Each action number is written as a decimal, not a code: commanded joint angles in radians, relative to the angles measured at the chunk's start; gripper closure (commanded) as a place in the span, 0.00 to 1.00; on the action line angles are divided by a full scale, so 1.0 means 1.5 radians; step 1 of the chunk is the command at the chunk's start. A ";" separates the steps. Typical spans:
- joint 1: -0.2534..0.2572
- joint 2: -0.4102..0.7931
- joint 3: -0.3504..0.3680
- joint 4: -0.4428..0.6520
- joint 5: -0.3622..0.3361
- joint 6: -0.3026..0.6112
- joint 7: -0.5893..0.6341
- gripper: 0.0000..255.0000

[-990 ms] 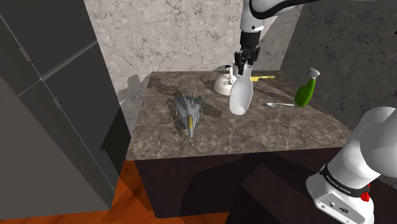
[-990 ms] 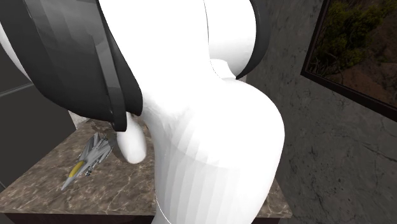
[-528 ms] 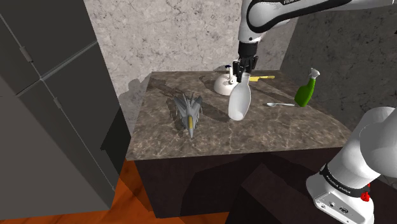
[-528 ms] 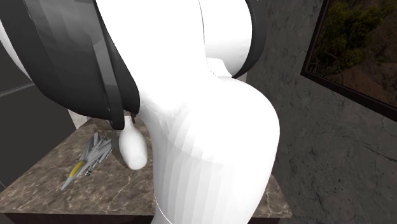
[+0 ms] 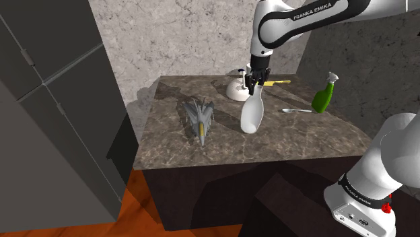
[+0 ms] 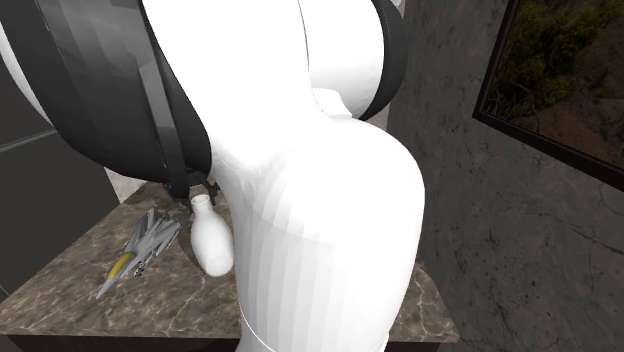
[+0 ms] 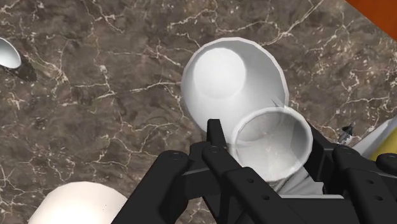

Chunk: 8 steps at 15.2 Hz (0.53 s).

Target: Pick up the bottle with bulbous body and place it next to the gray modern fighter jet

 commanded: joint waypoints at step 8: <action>0.000 0.001 0.000 -0.005 0.000 0.007 0.000 0.00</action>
